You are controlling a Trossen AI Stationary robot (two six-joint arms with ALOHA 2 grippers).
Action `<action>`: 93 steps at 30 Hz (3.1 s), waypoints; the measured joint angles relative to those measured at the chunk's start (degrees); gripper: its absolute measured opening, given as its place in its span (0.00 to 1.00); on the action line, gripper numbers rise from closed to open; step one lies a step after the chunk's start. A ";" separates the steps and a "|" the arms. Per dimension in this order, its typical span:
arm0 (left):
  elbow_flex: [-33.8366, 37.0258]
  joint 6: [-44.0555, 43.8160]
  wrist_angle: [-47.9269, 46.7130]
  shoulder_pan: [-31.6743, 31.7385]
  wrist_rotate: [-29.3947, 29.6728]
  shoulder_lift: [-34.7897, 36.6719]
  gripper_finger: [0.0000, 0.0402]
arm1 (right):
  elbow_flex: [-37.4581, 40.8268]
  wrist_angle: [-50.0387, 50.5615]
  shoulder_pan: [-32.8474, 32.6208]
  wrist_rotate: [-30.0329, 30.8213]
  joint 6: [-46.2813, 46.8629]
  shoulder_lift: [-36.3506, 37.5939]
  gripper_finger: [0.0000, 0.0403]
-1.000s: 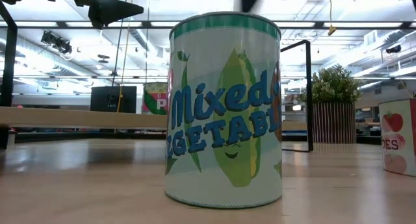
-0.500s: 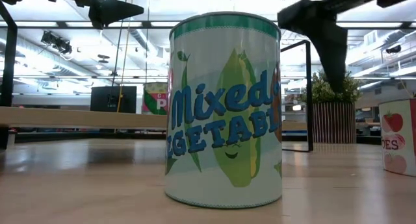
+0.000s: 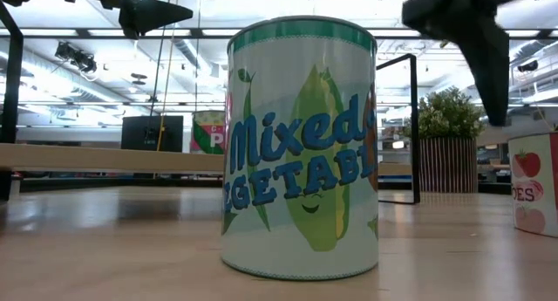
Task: Pick and place cans onto a shelf
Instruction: Put the small canned tomato on the shelf
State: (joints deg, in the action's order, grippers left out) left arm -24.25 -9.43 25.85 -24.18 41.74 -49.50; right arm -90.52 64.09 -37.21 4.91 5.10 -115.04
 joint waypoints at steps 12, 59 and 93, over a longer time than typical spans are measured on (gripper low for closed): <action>0.00 -0.04 0.00 0.00 0.00 0.00 0.97 | 7.12 -1.37 -0.18 1.20 -2.29 0.00 0.86; -0.07 -0.33 0.39 0.00 0.00 0.00 0.97 | -19.35 -10.45 11.66 16.99 -24.64 -8.15 0.77; -0.07 -0.41 -0.28 -0.01 0.00 0.00 0.97 | -38.80 5.32 18.34 20.96 -20.28 -23.26 0.90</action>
State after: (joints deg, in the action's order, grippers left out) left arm -24.32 -9.84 25.56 -24.19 41.74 -49.50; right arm -129.32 69.42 -18.86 25.87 -15.18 -138.31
